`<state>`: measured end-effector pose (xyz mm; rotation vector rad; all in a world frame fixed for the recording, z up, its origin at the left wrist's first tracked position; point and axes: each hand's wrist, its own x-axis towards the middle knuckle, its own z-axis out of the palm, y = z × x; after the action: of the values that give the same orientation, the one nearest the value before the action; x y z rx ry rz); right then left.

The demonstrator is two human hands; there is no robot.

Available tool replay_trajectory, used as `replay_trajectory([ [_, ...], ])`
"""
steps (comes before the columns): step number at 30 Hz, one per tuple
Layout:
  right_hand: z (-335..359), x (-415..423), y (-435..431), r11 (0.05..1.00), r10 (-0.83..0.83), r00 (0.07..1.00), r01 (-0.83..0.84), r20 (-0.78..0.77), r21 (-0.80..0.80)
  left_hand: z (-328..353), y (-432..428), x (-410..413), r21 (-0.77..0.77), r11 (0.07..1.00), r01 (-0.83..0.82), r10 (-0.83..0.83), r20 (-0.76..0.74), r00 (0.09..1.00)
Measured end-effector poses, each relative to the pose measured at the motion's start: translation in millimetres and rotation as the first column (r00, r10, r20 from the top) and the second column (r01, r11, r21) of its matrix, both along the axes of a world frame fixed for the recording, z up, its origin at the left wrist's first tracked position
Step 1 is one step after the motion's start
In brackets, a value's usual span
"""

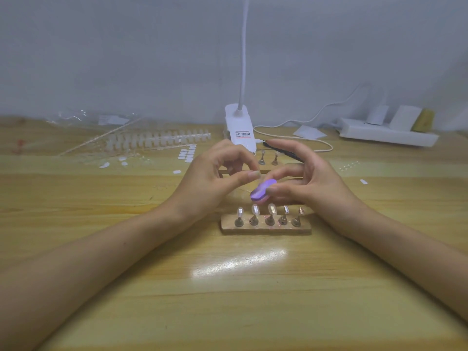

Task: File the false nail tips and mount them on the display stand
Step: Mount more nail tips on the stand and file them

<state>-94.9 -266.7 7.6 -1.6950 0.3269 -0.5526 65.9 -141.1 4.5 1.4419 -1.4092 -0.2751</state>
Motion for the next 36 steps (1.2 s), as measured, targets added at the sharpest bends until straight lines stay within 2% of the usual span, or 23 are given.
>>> replay_trajectory([
  [2,0.8,0.6,1.9,1.0,0.001,1.0,-0.001,0.011,0.016,-0.1,-0.4,-0.7,0.019,0.999,0.027,-0.028,0.067,0.997],
  [5,1.2,0.3,-3.2,0.99,-0.108,0.991,0.1,0.076,0.104,-0.2,-1.4,0.6,0.025,0.999,0.036,-0.037,0.049,0.998],
  [9,1.6,1.0,1.9,0.999,0.0,1.0,-0.001,0.021,0.041,-0.5,-1.6,0.6,0.014,0.999,0.039,-0.04,0.062,0.997],
  [13,0.8,-0.1,-3.4,0.989,-0.116,0.991,0.109,0.064,0.103,0.0,-2.0,0.0,0.021,0.999,0.039,-0.04,0.044,0.998],
  [16,1.1,0.6,1.6,1.0,0.002,1.0,-0.002,0.003,0.02,-0.2,-2.1,-0.3,0.03,0.999,0.035,-0.037,0.058,0.998],
  [20,0.2,0.0,-4.6,0.988,-0.113,0.991,0.104,0.073,0.116,0.7,-1.7,-1.0,0.037,0.998,0.042,-0.044,0.033,0.999],
  [24,1.0,0.1,-6.2,0.991,-0.054,0.997,0.048,0.049,0.125,1.0,0.0,-1.9,0.029,0.998,0.047,-0.049,0.049,0.998],
  [36,0.9,0.7,-7.1,0.991,-0.052,0.998,0.047,0.044,0.123,0.9,-0.2,-1.4,0.018,1.0,-0.014,0.015,-0.093,0.996],
])
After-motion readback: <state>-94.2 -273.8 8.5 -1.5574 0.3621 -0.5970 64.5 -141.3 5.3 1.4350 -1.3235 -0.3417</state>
